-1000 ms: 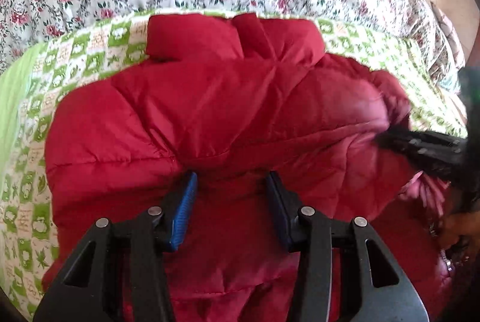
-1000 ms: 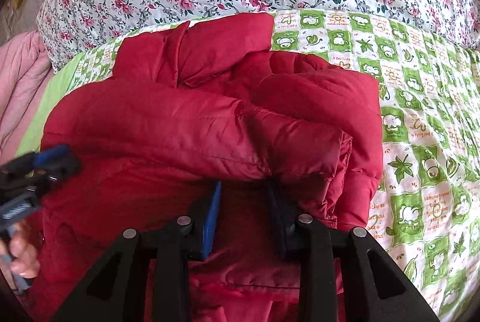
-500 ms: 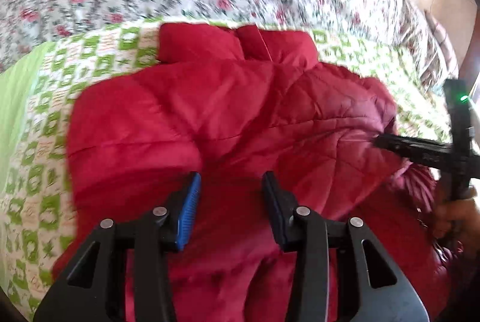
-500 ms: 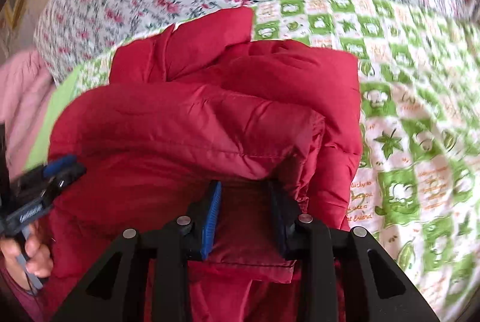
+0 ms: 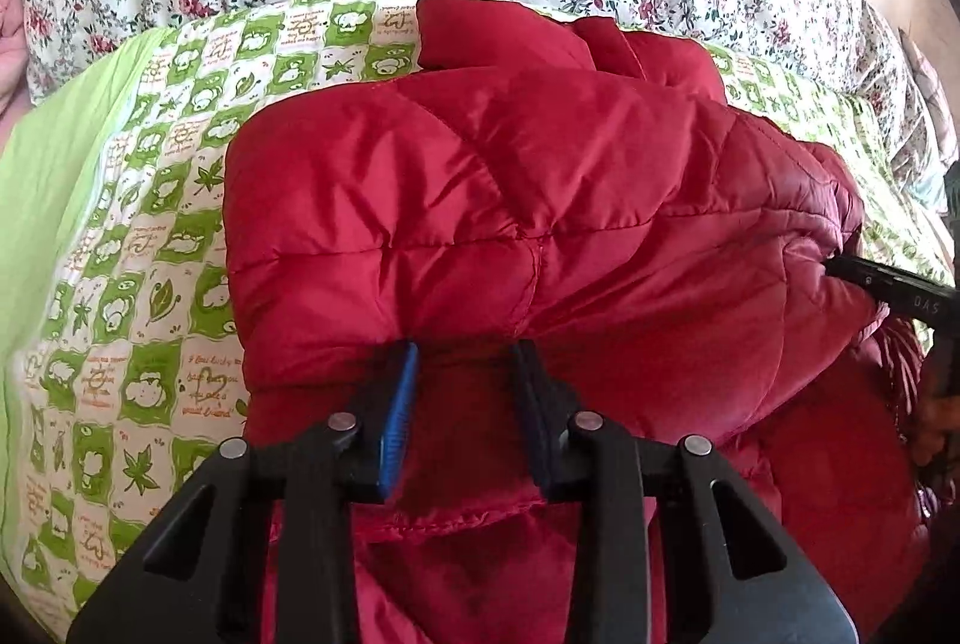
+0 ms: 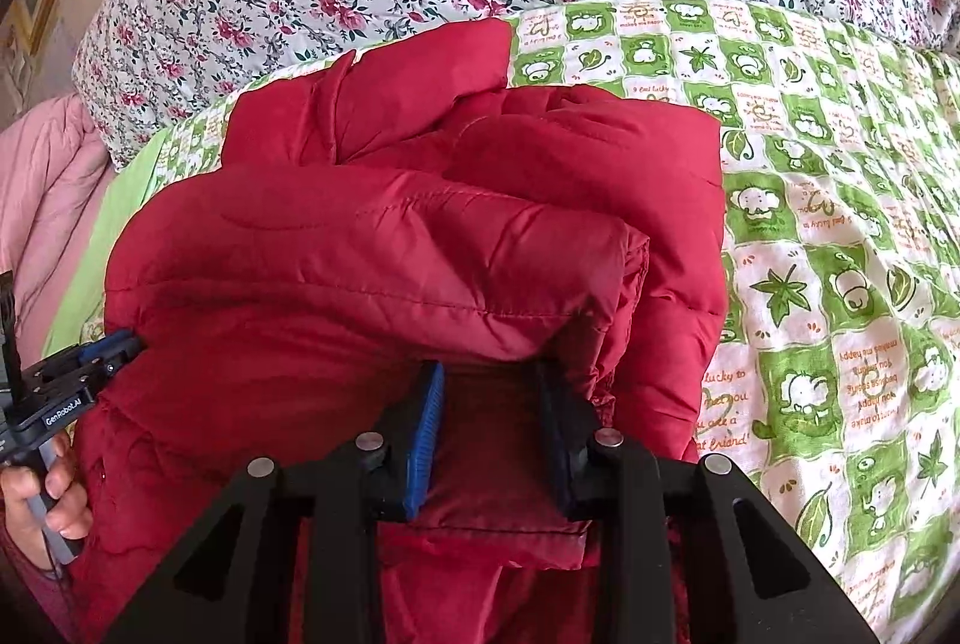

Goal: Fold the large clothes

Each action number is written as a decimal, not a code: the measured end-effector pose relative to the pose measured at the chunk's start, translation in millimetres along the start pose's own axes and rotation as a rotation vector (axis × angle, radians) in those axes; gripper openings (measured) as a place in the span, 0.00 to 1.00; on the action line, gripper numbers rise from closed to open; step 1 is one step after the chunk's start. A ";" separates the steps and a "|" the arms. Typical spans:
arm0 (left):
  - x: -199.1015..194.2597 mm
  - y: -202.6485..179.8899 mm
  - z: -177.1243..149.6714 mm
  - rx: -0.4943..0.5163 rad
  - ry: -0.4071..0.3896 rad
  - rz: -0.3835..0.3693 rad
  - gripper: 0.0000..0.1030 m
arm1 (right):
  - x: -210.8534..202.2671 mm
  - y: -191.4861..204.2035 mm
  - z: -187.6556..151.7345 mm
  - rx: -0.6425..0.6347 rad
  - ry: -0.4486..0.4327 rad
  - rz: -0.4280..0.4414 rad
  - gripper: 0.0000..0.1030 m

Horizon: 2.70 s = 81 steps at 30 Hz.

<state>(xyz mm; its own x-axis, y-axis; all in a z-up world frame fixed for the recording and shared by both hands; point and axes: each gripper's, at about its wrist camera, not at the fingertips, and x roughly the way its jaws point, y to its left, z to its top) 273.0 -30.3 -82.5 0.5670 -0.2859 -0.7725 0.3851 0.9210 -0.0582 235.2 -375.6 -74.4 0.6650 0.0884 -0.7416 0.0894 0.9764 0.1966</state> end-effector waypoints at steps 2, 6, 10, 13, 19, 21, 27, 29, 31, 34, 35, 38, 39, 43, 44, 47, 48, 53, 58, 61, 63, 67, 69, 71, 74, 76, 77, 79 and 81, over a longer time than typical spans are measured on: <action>0.6 0.7 0.4 0.001 0.001 0.001 0.31 | 0.0 -0.3 -0.5 0.000 0.000 0.002 0.29; 0.6 -0.8 1.3 0.010 -0.001 0.015 0.31 | -9.6 0.6 -1.2 0.011 -0.009 0.009 0.30; 2.2 -1.0 0.3 0.010 -0.001 0.022 0.31 | -41.1 0.7 -10.4 0.049 -0.020 0.028 0.32; 1.5 -2.1 0.5 0.013 0.000 0.030 0.31 | -64.6 3.2 -20.7 0.041 -0.027 0.042 0.36; -19.5 -1.2 -2.2 -0.007 -0.010 0.030 0.31 | -107.7 1.3 -43.5 0.031 -0.035 0.070 0.45; -29.8 2.0 -5.7 -0.029 -0.012 0.015 0.32 | -114.4 0.3 -49.6 0.026 -0.030 0.071 0.47; -62.7 10.3 -29.1 -0.057 -0.007 -0.015 0.33 | -123.9 -9.1 -71.2 0.045 -0.003 0.067 0.49; -74.2 14.9 -40.6 -0.071 -0.010 -0.019 0.34 | -127.7 -13.8 -80.3 0.058 0.007 0.071 0.51; -89.8 21.6 -59.1 -0.087 -0.015 -0.034 0.36 | -133.7 -19.4 -91.6 0.073 0.016 0.071 0.55; -106.6 30.7 -87.0 -0.104 -0.004 -0.031 0.47 | -144.0 -24.5 -105.5 0.087 0.022 0.067 0.59; -111.2 34.0 -96.8 -0.108 0.004 -0.026 0.47 | -148.7 -27.3 -110.7 0.093 0.023 0.067 0.60; -123.2 46.5 -124.6 -0.140 0.047 -0.021 0.48 | -163.0 -36.3 -125.4 0.114 0.023 0.070 0.62; -128.1 51.4 -133.2 -0.157 0.051 -0.024 0.48 | -166.5 -38.7 -129.9 0.121 0.022 0.066 0.63; -142.3 69.8 -162.8 -0.210 0.078 -0.026 0.50 | -180.3 -52.9 -148.2 0.153 0.043 0.051 0.63; -144.6 71.7 -168.9 -0.215 0.090 -0.030 0.50 | -183.4 -56.4 -154.2 0.159 0.056 0.050 0.63; -149.9 71.9 -183.9 -0.212 0.114 -0.037 0.50 | -189.6 -59.5 -167.9 0.152 0.085 0.019 0.63; -152.1 69.6 -189.5 -0.204 0.121 -0.041 0.50 | -191.2 -60.5 -172.7 0.150 0.095 0.014 0.63; -156.6 57.6 -210.5 -0.189 0.167 -0.120 0.50 | -191.7 -62.4 -197.6 0.183 0.176 0.092 0.63; -161.6 45.8 -229.1 -0.156 0.193 -0.119 0.57 | -194.1 -39.2 -215.8 0.110 0.229 0.159 0.63; -164.9 45.7 -238.7 -0.165 0.195 -0.135 0.57 | -198.1 -29.3 -223.4 0.081 0.239 0.194 0.64; -169.9 43.6 -242.5 -0.154 0.181 -0.141 0.57 | -199.0 -27.2 -224.3 0.073 0.234 0.207 0.65; -174.3 35.1 -244.2 -0.114 0.184 -0.159 0.57 | -200.2 -29.5 -226.8 0.094 0.210 0.236 0.64; -174.3 31.1 -245.7 -0.100 0.185 -0.167 0.57 | -198.8 -31.3 -225.8 0.111 0.200 0.248 0.63; -173.3 28.3 -248.4 -0.100 0.181 -0.171 0.57 | -198.9 -32.4 -228.4 0.109 0.200 0.249 0.62; -173.0 21.2 -250.7 -0.081 0.175 -0.175 0.57 | -199.0 -27.4 -232.0 0.089 0.200 0.242 0.61; -171.9 15.3 -250.2 -0.068 0.176 -0.197 0.36 | -199.0 -27.5 -234.1 0.095 0.195 0.240 0.43; -171.5 13.7 -249.8 -0.068 0.178 -0.207 0.32 | -198.6 -29.4 -235.4 0.104 0.194 0.242 0.38; -174.5 11.2 -248.6 -0.055 0.163 -0.208 0.23 | -200.9 -30.8 -235.7 0.110 0.186 0.257 0.28; -181.6 11.5 -246.0 -0.052 0.136 -0.219 0.21 | -206.5 -28.6 -235.6 0.098 0.168 0.265 0.25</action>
<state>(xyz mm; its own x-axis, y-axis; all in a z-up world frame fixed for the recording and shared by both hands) -4.6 97.2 -98.4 0.3700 -0.4446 -0.8157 0.4480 0.8546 -0.2627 -79.4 -375.4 -78.0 0.5437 0.3763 -0.7502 0.0056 0.8922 0.4516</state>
